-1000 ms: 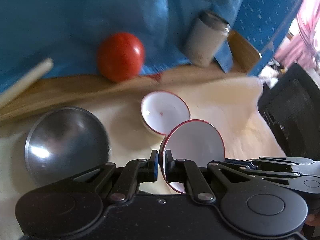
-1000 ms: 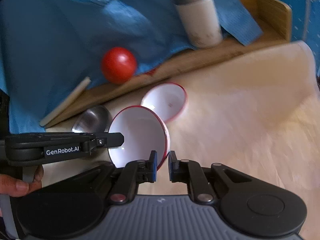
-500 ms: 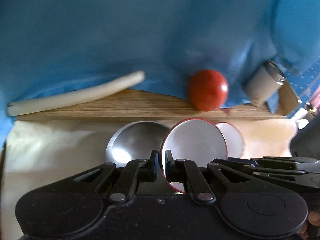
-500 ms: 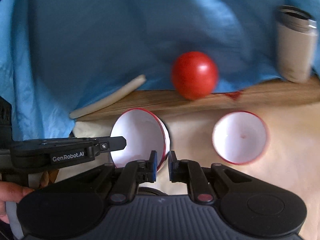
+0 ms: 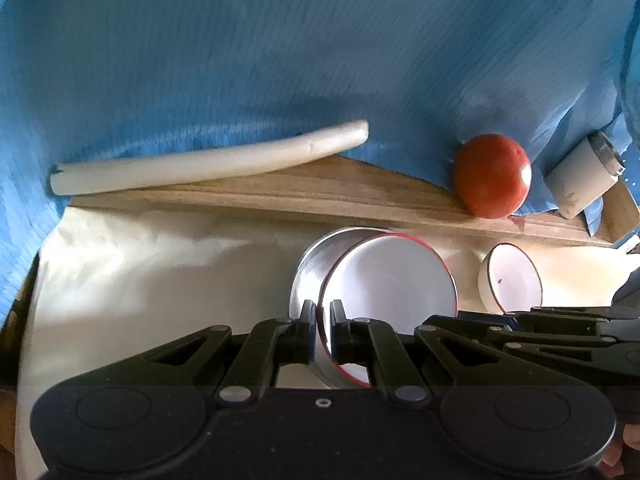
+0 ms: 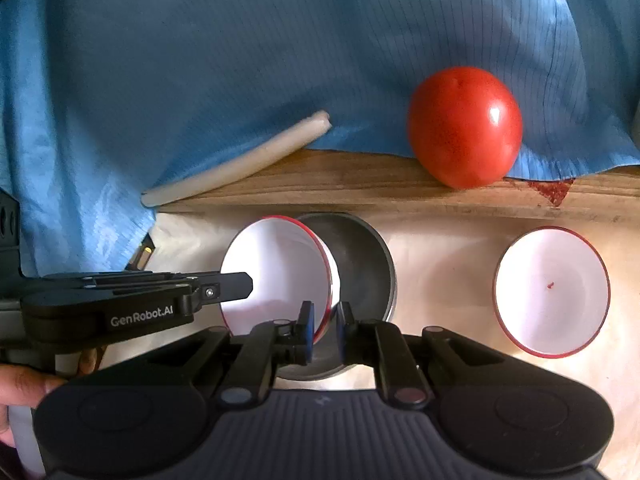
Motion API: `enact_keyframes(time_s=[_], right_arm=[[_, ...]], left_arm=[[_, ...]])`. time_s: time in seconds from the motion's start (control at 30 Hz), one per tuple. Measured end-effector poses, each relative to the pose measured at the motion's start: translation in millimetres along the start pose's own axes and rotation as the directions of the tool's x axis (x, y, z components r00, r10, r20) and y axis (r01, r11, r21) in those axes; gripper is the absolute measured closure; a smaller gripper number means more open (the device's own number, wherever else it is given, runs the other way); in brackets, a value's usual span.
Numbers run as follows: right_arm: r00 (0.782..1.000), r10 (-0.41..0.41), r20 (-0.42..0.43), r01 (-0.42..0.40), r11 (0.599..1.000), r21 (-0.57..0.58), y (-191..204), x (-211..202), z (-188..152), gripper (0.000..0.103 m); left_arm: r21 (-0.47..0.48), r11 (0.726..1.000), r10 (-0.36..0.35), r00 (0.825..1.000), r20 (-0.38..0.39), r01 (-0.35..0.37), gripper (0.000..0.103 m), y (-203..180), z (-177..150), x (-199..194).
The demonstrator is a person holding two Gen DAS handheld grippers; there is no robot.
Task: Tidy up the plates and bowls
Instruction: 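Lift the white bowl with both grippers and carry it over the steel plate stack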
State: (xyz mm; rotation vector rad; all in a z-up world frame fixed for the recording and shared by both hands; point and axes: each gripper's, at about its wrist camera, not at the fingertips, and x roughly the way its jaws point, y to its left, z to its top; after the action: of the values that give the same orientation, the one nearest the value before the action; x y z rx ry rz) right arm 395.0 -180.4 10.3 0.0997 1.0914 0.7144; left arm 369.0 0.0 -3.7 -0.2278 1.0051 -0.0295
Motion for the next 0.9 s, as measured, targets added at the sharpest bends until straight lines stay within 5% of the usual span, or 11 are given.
enact_keyframes(time_s=[0.9], right_arm=[[0.999,-0.015,-0.045,0.017,0.999,0.045,-12.3,22.2,6.7,0.088]], left_arm=[[-0.012,1.0,0.026,0.998,-0.06,-0.027,0.094,0.0,4.0,27.9]])
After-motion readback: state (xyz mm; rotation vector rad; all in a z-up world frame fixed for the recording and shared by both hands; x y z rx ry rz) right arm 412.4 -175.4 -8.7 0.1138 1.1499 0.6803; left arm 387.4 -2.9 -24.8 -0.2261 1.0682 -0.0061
